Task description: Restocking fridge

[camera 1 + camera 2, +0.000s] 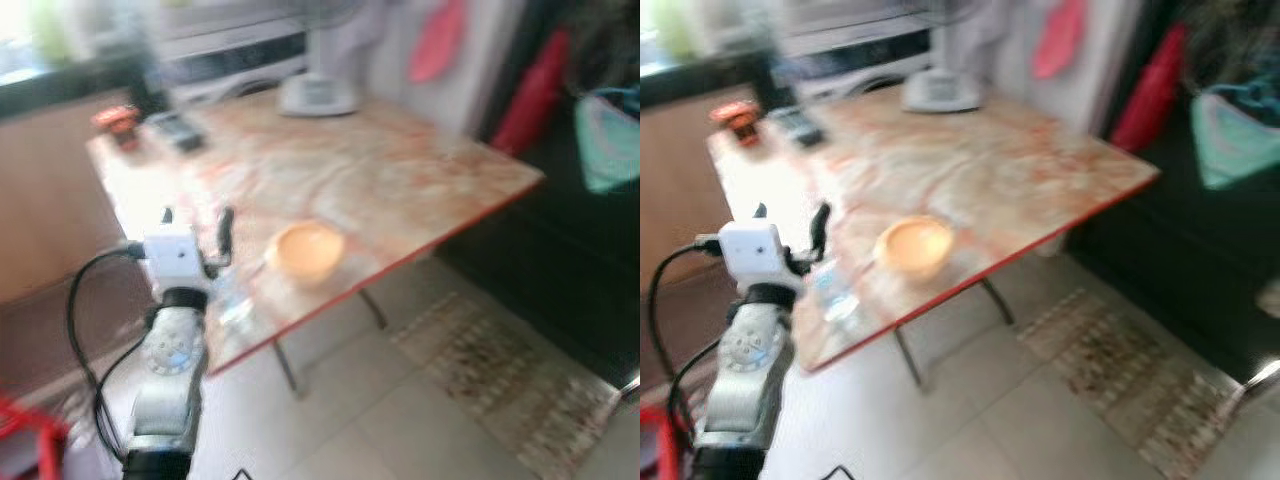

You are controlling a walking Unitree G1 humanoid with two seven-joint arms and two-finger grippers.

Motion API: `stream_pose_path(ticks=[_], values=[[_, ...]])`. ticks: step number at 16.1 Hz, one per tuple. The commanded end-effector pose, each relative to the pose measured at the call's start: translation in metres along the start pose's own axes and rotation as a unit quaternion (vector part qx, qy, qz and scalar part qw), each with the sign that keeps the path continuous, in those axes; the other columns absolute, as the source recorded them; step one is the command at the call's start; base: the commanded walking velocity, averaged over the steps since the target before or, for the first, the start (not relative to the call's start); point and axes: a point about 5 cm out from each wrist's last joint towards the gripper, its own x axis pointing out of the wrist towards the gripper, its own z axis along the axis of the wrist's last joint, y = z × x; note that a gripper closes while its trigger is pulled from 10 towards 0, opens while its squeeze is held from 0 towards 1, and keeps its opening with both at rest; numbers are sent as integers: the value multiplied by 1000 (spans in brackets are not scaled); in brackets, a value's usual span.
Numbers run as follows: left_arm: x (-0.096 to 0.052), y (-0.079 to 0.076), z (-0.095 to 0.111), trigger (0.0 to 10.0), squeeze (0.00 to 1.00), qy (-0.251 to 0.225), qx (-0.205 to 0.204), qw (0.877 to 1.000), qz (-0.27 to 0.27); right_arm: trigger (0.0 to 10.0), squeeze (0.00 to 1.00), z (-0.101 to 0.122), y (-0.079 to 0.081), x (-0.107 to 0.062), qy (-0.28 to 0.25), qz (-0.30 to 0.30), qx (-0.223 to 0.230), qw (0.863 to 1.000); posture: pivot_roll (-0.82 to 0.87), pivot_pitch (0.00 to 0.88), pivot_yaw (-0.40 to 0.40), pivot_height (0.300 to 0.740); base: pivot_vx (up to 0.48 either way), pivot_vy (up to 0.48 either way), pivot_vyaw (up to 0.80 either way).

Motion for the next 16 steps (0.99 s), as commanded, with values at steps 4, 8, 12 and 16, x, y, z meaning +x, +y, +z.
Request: stream_pose_path(ticks=[4, 8, 12, 16], values=[[-1, -1, 10, 10000, 0, -30, -1, 1000, 8, 10000, 0, -12, 8, -2, 21, 15, -8, 1000, 28, 0, 31, 740, 76, 0, 103], [7, -8, 25, 10000, 0, -54, 18, 998, -18, 10000, 0, -11, 9, -2, 18, 18, 1, 1000, 27, 0, 35, 740, 0, 0, 548], [17, -15, 50, 10000, 0, -73, 8, 996, -41, 10000, 0, -12, 11, -2, 20, 20, 0, 1000, 46, 0, 29, 740, 0, 0, 0], [40, -13, 83, 10000, 0, -31, -11, 998, -48, 10000, 0, -13, 15, -3, 22, 27, -12, 999, 68, 0, 36, 740, 0, 0, 0]])
